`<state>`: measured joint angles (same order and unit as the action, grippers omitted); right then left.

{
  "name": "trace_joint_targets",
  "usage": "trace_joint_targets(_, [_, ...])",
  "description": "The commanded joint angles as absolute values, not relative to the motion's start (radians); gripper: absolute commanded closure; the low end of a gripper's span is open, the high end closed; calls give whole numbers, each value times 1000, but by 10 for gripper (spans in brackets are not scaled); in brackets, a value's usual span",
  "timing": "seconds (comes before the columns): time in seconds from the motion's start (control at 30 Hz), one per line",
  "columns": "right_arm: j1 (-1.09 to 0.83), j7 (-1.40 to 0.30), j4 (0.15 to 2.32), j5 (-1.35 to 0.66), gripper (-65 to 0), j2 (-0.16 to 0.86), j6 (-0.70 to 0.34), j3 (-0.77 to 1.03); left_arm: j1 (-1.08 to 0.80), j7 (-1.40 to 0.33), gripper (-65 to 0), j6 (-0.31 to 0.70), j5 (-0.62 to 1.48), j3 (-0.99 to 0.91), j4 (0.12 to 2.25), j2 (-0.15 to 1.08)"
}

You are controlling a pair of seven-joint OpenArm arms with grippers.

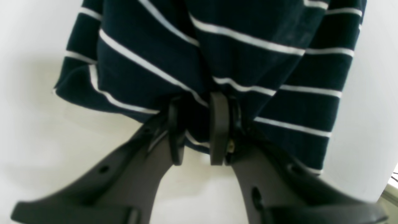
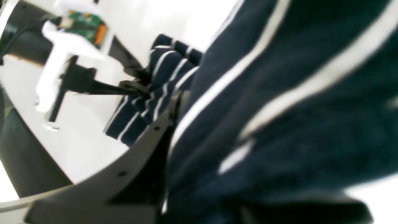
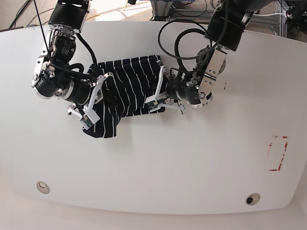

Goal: Layout the t-shirt on the table in an organized manner, then fold the t-shirt properly
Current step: 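Fold both strip ends inward toward each other with both grippers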

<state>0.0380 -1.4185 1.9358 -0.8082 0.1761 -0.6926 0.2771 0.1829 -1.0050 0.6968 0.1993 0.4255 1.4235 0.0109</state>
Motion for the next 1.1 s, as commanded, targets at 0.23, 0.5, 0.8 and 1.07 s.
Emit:
trace_joint_targets(0.23, [38,-1396,1954,-835,-439,182,-698,249,197,-1012,-108,698,194,423,1431,7])
trace_joint_targets(0.5, [12,-1396,1959,-840,-564,122,-698,151,197,-1007,-108,698,194,423,1431,7])
trace_joint_targets(0.8, [-7,-1396,1986,-840,-563,91,-698,116,199,-1007,-108,698,196,421,1434,8])
trace_joint_targets(1.07, [10,-1396,1986,-834,-563,107,-698,145,199,-1012,-108,698,197,400,1468,8])
